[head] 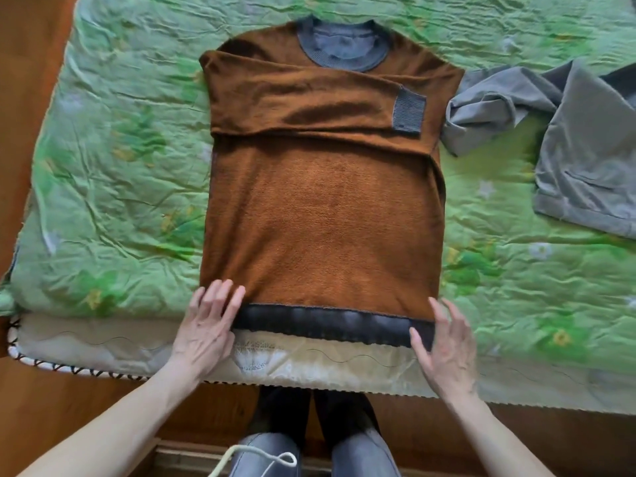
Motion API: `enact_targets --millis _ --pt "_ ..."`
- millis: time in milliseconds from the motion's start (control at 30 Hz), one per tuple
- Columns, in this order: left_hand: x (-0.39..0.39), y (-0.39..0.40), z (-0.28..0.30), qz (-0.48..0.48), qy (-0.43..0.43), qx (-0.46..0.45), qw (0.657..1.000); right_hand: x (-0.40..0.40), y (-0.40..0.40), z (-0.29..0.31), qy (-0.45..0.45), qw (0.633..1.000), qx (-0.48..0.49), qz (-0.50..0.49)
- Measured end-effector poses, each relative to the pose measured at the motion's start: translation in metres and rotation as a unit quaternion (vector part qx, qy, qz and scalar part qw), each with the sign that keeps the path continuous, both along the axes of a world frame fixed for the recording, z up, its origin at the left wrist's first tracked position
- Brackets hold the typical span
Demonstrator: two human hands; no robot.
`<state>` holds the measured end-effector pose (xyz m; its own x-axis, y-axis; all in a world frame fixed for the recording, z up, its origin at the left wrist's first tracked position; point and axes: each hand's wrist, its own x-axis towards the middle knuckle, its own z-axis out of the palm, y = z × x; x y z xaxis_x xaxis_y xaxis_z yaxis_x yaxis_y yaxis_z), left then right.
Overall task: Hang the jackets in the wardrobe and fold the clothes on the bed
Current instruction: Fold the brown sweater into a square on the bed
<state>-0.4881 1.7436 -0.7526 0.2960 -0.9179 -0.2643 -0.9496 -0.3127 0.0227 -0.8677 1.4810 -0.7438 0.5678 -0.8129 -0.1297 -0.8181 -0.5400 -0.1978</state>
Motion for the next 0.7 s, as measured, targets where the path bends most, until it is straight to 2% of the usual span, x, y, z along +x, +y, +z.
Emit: enact_targets --millis 33,100,167,333,567,633,700 --pt "-0.001 0.002 -0.003 -0.047 0.009 0.025 0.999 -0.002 0.001 -0.001 0.008 0.998 0.004 0.068" --pt "0.000 0.003 -0.008 -0.066 0.006 0.060 0.996 -0.006 0.003 -0.005 0.047 0.984 0.026 0.169" --pt "0.004 0.004 -0.010 -0.063 0.000 0.044 0.997 -0.010 0.001 -0.010 0.098 0.973 0.043 0.205" --pt "0.023 0.013 -0.006 -0.105 0.014 -0.001 0.994 -0.017 -0.010 -0.012 0.103 0.968 0.049 0.225" --pt "0.053 -0.005 0.023 -0.057 0.111 -0.059 0.990 -0.019 -0.022 0.002 0.047 0.970 0.074 0.225" --pt "0.063 -0.012 0.029 -0.007 0.153 -0.067 0.986 -0.009 -0.023 0.006 0.012 0.979 0.077 0.189" --pt "0.071 -0.018 0.036 0.026 0.193 -0.080 0.978 0.006 -0.027 0.009 -0.038 0.989 0.099 0.107"
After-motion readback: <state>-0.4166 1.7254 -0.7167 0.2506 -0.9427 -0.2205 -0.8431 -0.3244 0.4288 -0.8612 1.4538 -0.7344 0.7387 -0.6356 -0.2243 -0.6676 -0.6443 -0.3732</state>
